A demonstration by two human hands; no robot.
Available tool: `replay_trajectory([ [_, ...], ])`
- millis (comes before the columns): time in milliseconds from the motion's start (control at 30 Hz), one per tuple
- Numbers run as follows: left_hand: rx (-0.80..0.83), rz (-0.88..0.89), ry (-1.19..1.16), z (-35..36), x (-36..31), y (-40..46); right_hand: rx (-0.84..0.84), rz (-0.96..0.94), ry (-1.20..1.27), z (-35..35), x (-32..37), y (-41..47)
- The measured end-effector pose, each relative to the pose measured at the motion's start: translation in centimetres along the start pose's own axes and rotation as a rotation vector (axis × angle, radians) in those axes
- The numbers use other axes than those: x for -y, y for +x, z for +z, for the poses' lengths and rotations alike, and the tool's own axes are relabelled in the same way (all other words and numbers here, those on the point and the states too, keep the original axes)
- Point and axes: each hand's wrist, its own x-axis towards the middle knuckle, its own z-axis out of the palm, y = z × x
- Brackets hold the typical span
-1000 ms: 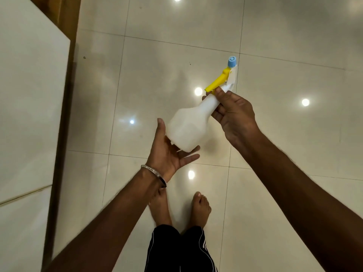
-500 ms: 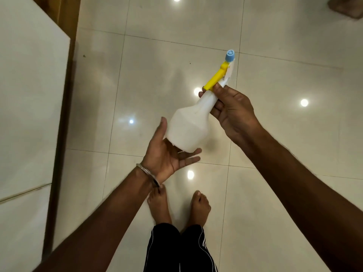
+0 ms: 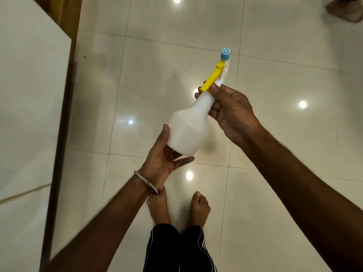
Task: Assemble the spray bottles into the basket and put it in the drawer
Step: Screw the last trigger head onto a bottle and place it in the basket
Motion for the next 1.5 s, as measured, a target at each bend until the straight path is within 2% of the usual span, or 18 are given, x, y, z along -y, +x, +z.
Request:
replay_trajectory([
  [67,0.166,-0.153,-0.128,-0.8,-0.5,-0.2,0.057,0.006,0.009,0.4,0.1,-0.2],
  [133,0.214,-0.150,-0.171,-0.9,-0.6,-0.3,0.071,0.013,0.021,0.8,0.2,-0.2],
  [200,0.133,-0.051,-0.147,-0.4,-0.3,-0.3,0.042,0.013,0.021,1.1,0.1,-0.1],
  [333,-0.180,0.215,0.139,0.5,0.2,-0.2,-0.044,0.019,0.022,1.7,-0.6,0.1],
  [433,-0.285,0.315,0.295,0.9,0.5,-0.5,-0.079,0.003,0.020,2.2,-0.9,0.2],
  [500,-0.291,0.302,0.297,0.8,0.5,-0.7,-0.088,0.001,-0.008,2.5,-0.7,0.0],
  [633,-0.207,0.210,0.172,0.5,0.0,-1.0,-0.021,0.036,-0.381,2.9,-0.4,-1.7],
  [800,-0.293,0.346,0.214,1.7,-1.1,-1.7,-0.011,0.018,-0.765,4.3,-0.5,-5.6],
  [967,-0.362,0.445,0.409,2.5,-0.9,-3.8,0.095,-0.006,-0.780,4.6,0.1,-7.3],
  [1133,-0.215,0.412,0.284,1.9,-1.3,-8.3,0.331,-0.089,-0.886,4.1,2.6,-9.0],
  [1267,-0.091,0.399,0.331,0.4,-2.1,-12.3,0.521,-0.117,-0.930,4.4,4.2,-10.5],
  [1400,-0.063,0.445,0.409,-0.6,-1.5,-16.6,0.711,-0.137,-0.946,6.8,3.6,-12.9],
  [1500,-0.116,0.494,0.363,-1.9,-0.1,-20.1,0.794,-0.121,-0.948,9.1,1.9,-15.3],
])
